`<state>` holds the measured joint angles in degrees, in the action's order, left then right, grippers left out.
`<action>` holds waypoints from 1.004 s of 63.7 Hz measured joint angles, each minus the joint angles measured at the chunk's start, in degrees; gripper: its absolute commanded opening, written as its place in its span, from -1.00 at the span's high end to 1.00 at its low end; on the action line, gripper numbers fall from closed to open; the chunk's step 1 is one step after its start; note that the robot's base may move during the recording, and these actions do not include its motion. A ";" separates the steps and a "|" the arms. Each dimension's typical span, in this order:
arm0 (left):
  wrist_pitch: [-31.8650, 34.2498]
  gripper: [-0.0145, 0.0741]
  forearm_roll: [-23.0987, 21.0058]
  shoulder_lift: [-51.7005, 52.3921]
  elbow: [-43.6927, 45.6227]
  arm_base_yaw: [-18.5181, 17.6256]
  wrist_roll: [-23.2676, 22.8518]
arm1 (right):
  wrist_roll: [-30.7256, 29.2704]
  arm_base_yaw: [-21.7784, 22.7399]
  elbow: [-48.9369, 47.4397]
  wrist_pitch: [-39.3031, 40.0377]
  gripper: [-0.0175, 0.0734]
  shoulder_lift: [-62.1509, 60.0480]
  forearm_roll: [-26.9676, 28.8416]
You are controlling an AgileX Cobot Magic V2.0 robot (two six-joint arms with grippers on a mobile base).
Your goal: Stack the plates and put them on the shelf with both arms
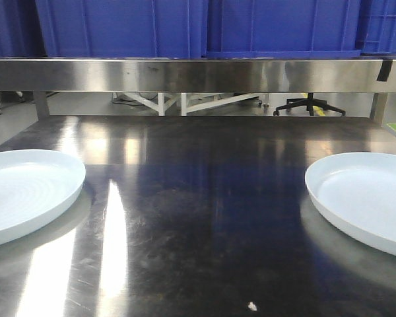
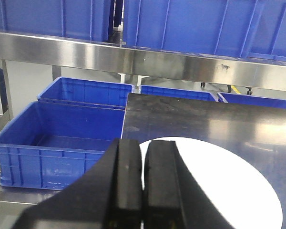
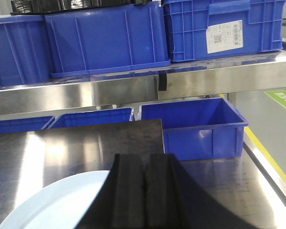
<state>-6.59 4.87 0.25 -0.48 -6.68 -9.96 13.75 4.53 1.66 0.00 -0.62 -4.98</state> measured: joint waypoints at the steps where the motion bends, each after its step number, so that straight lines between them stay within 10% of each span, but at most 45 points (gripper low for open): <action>1: 0.00 0.47 0.00 0.00 0.00 0.00 0.00 | 0.00 0.00 0.00 0.00 0.49 0.00 0.00; 47: -1.34 0.47 6.76 0.00 0.89 0.00 0.00 | 0.00 0.00 0.00 0.00 0.49 0.00 0.00; 64: -18.02 0.47 7.44 -19.52 25.64 0.00 0.00 | 0.00 0.00 0.00 0.00 0.49 0.00 0.00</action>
<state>-24.61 12.31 -19.27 25.16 -6.68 -9.96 13.75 4.53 1.66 0.00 -0.62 -4.98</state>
